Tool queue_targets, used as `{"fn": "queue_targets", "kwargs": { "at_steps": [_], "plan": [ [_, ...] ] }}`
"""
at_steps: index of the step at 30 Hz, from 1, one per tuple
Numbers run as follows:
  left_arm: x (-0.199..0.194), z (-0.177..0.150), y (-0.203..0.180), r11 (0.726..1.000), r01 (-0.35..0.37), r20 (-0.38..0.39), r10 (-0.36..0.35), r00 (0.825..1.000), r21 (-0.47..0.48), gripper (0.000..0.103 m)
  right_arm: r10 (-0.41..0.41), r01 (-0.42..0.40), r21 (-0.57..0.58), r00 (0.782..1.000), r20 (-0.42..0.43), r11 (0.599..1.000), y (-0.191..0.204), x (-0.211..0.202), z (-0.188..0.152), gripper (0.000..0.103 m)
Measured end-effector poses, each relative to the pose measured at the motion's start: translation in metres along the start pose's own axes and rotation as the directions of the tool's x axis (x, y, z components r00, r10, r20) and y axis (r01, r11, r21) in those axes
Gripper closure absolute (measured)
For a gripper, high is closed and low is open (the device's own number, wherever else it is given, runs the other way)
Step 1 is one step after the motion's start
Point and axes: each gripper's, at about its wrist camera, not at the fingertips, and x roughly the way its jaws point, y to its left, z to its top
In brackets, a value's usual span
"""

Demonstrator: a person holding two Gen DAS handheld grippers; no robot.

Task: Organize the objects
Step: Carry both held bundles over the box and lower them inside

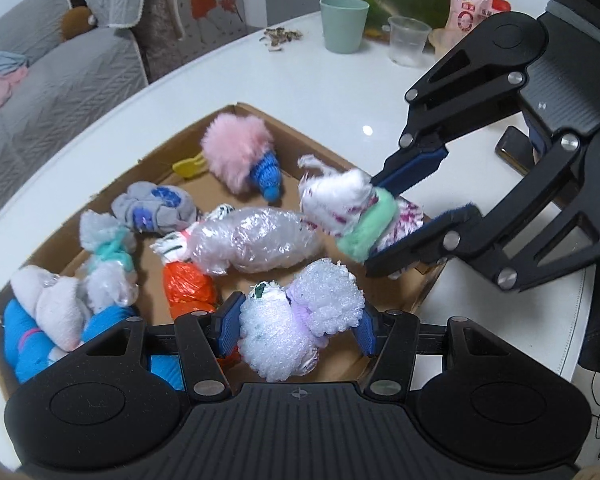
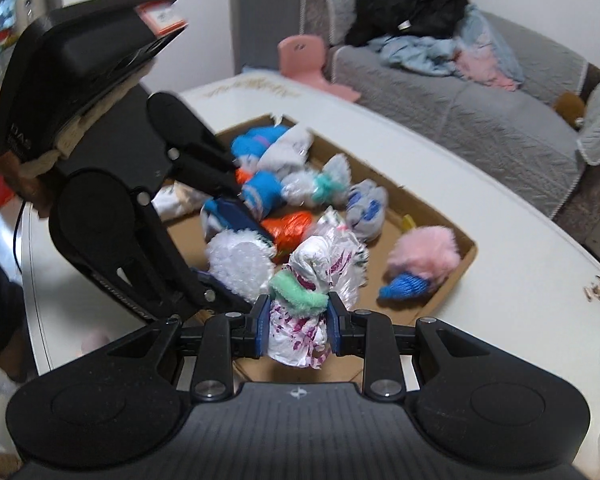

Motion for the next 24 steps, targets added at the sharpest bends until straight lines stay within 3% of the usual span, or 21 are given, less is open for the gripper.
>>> {"fn": "queue_targets", "kwargs": {
  "at_steps": [12, 24],
  "plan": [
    [0.021, -0.004, 0.001, 1.000, -0.021, -0.046, 0.020, 0.999, -0.020, 0.042, 0.009, -0.020, -0.067, 0.988, -0.151, 0.998, 0.001, 0.026, -0.011, 0.077],
    [0.025, -0.009, 0.004, 0.999, -0.030, -0.056, 0.028, 0.998, -0.044, 0.038, 0.013, -0.028, -0.076, 0.982, -0.190, 0.997, 0.000, 0.037, -0.013, 0.076]
  ]
}}
